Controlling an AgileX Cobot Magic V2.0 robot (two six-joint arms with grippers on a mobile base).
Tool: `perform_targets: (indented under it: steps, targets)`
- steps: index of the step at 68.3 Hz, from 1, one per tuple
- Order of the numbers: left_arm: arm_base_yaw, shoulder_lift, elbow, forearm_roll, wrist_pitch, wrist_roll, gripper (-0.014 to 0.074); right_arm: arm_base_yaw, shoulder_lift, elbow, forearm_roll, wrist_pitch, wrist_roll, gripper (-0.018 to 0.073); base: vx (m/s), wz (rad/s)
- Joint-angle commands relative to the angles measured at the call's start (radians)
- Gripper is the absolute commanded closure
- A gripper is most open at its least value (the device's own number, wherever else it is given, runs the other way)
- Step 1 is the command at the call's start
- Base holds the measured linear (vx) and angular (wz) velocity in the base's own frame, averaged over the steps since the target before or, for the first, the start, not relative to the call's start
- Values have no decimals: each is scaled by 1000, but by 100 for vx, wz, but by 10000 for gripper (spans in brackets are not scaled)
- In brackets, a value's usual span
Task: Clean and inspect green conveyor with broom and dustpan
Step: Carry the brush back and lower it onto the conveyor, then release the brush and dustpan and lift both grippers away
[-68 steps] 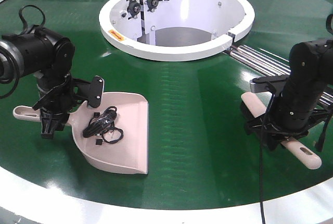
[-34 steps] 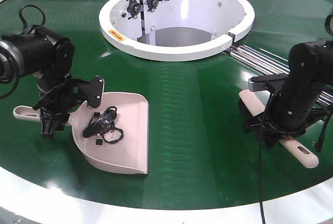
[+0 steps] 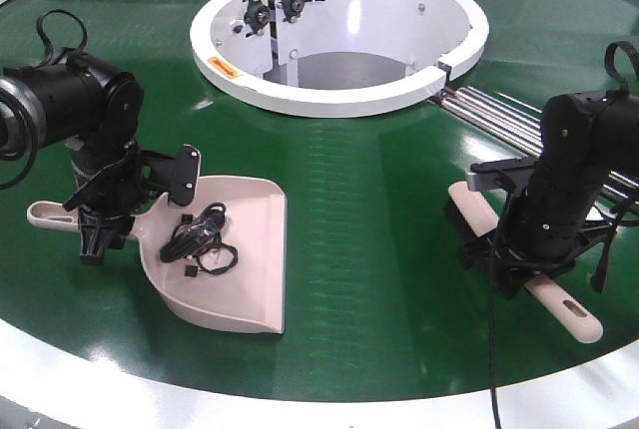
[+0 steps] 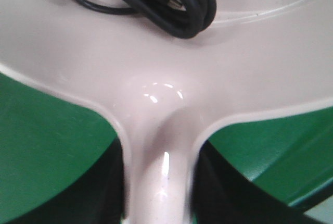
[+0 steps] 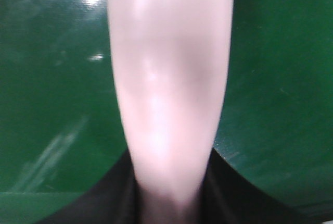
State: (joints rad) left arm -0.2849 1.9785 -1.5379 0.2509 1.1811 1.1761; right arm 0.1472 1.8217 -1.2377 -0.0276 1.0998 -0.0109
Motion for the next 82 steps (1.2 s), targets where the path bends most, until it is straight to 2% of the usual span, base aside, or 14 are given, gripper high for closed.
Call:
perform_targets:
  steps: [1, 19, 35, 62, 72, 82]
  targets:
    - [-8, -50, -29, -12, -40, -5, 603, -5, -41, -21, -17, -6, -12, 419, 0, 0]
    - [-8, -50, -29, -24, -39, -5, 603, -5, -41, -21, -17, -12, -10, 253, 0, 0]
    - [-8, -50, -29, -92, -25, -5, 603, -5, -41, -21, -16, -27, -9, 132, 0, 0]
    - [-8, -50, -29, -91, -29, -4, 598, -5, -41, -21, -16, -29, -5, 124, 0, 0]
    - [-8, -50, -29, -93, -29, -5, 570, -5, -41, -21, -16, -28, -5, 124, 0, 0]
    - [-8, -50, -29, -158, -14, -4, 554, -5, -41, -21, -16, -28, -5, 124, 0, 0]
